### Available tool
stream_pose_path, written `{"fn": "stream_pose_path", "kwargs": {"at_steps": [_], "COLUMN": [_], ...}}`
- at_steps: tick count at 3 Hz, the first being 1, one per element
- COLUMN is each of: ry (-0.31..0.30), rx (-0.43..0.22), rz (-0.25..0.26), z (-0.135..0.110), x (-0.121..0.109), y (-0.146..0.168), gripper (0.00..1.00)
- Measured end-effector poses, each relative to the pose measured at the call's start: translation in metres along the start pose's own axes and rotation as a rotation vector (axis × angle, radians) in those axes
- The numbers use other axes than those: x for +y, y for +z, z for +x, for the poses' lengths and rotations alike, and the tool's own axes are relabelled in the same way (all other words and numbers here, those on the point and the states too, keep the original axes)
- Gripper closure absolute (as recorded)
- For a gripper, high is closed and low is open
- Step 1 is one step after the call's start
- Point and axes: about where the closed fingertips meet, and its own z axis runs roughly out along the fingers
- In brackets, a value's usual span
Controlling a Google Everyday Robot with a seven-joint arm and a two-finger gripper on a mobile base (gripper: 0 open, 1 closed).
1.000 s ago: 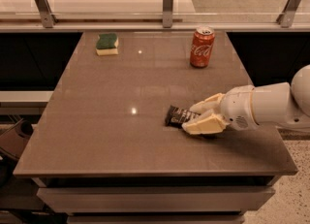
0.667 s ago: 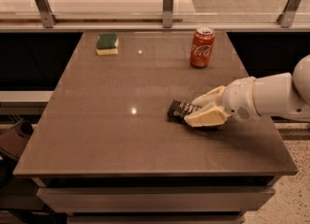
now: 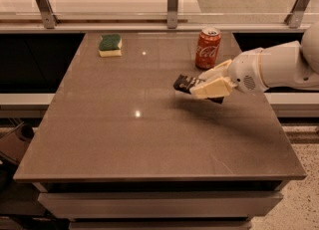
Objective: Move rxbar chocolate near sponge
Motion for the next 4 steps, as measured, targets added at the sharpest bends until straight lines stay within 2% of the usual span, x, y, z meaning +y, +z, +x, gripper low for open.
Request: {"fn": "stream_pose_path", "kwargs": {"at_steps": [1, 2, 3, 4], "ry": [0.033, 0.032, 0.01, -0.005], "rx": [-0.062, -0.129, -0.188, -0.216], "rz": [0.04, 0.059, 0.07, 0.111], "z": [-0.036, -0.077, -0.116, -0.145], "x": [-0.017, -0.028, -0.033, -0.041], "y": [0.007, 0.023, 0.043, 0.067], "gripper": [1.0, 1.0, 1.0, 1.0]}}
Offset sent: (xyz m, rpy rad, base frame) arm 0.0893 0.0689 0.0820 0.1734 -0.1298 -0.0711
